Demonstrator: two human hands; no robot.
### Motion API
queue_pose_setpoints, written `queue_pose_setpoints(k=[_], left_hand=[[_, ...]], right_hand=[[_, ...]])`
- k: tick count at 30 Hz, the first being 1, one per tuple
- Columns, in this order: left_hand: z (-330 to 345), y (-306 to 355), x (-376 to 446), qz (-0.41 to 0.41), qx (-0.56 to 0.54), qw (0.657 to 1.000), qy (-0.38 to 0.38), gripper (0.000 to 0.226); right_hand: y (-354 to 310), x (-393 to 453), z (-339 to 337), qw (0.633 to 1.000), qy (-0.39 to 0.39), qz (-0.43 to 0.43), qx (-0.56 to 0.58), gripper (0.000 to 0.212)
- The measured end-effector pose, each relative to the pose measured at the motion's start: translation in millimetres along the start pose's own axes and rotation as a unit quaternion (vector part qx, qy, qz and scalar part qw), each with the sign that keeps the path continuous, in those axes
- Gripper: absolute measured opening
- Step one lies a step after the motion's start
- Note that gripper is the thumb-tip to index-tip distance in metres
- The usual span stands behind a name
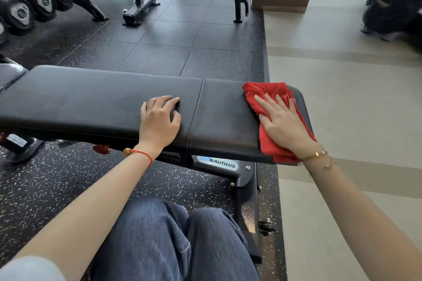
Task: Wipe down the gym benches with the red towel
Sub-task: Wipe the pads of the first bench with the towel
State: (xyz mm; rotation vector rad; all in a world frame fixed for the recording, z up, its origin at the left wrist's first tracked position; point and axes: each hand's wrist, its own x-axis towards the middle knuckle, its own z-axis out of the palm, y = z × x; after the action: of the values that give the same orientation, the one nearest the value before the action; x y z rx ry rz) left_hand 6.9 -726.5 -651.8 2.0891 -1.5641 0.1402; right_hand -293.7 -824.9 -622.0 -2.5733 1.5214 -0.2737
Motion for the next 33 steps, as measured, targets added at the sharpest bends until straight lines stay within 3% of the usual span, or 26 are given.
queue_pose_setpoints(k=[5, 9, 12, 18, 23, 30, 33], left_hand=[[1, 0, 0, 0.001, 0.001, 1.000, 0.004, 0.038], [1, 1, 0, -0.001, 0.003, 1.000, 0.005, 0.039], [2, 2, 0, -0.004, 0.006, 1.000, 0.007, 0.039], [3, 0, 1, -0.005, 0.001, 1.000, 0.011, 0.038], [3, -1, 1, 0.000, 0.002, 1.000, 0.011, 0.038], [4, -2, 1, -0.001, 0.006, 1.000, 0.010, 0.039], [4, -2, 1, -0.004, 0.004, 1.000, 0.011, 0.039]], right_hand=[[14, -29, -2, 1.000, -0.007, 0.006, 0.022, 0.053], [29, 12, -5, 0.995, 0.002, 0.099, 0.012, 0.053], [19, 48, -3, 0.993, -0.010, 0.117, -0.006, 0.053], [-42, 44, 7, 0.999, -0.038, -0.018, 0.012, 0.052], [-53, -9, 11, 0.994, -0.008, -0.114, 0.000, 0.054], [-32, 38, 10, 0.999, -0.008, 0.011, -0.029, 0.055], [-61, 65, 19, 1.000, -0.012, 0.006, -0.013, 0.055]])
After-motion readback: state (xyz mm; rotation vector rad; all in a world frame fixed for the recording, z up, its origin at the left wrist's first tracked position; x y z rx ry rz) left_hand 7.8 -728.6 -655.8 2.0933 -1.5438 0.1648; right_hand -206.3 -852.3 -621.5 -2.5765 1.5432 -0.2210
